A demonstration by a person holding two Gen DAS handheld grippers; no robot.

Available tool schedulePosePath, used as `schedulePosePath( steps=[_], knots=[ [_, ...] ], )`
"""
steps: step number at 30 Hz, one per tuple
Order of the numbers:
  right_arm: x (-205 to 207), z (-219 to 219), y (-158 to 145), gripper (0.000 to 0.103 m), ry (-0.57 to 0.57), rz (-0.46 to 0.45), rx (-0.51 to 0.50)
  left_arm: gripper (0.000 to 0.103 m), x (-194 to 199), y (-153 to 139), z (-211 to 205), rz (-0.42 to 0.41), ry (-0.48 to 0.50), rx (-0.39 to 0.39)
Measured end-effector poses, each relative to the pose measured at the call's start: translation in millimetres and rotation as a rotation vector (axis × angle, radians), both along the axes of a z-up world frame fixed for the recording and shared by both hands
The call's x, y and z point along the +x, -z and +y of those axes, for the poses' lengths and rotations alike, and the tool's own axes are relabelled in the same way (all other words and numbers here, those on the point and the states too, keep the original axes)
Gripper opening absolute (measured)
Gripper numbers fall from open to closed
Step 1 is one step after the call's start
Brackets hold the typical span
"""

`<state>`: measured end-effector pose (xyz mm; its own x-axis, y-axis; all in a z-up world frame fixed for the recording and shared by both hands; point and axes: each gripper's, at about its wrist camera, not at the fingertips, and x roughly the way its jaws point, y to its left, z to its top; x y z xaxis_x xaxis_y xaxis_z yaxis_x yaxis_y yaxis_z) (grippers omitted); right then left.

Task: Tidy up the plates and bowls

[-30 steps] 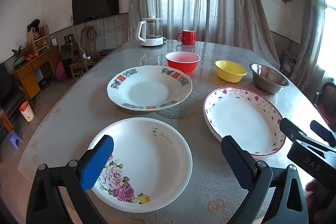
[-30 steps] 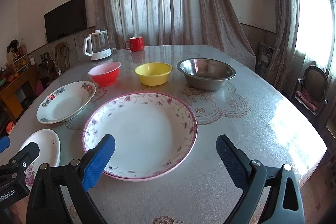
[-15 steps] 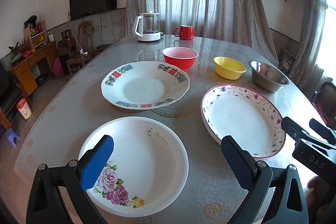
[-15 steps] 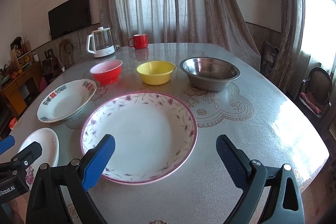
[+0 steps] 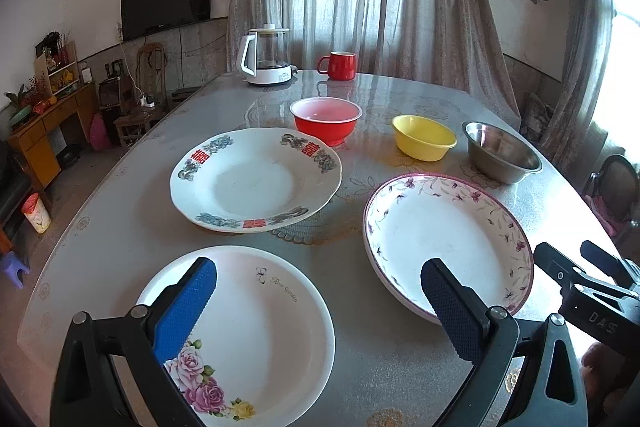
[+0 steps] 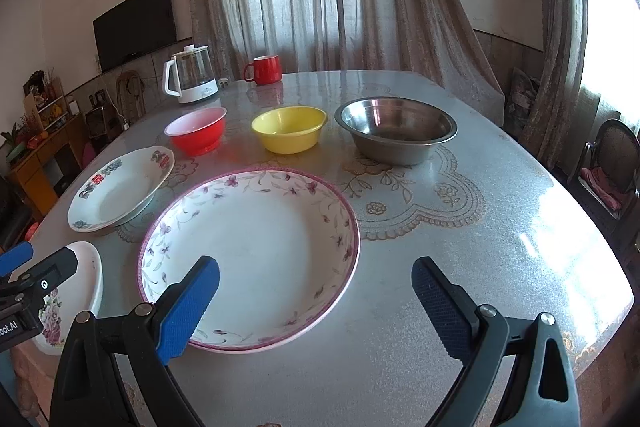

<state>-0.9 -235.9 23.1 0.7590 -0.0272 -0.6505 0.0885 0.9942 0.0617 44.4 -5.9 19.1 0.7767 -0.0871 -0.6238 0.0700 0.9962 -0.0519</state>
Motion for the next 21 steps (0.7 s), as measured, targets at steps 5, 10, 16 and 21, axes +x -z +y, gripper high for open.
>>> schedulePosePath(
  steps=[5,10,16,21],
  knots=[
    [6,-14,2,0.096,0.013,0.019,0.04,0.103,7,-4,-4,-0.003,0.029,-0.02],
    [12,-26,7,0.089,0.025,0.047,0.084,0.103,19,-5,-5,0.035,0.121,-0.126],
    [21,-38,15,0.064,0.028,0.085,0.133,0.103,37,-5,-1,0.084,0.162,-0.213],
    [33,-42,23,0.036,0.036,0.124,0.129,0.103,47,-1,-13,0.151,0.202,-0.165]
  ],
)
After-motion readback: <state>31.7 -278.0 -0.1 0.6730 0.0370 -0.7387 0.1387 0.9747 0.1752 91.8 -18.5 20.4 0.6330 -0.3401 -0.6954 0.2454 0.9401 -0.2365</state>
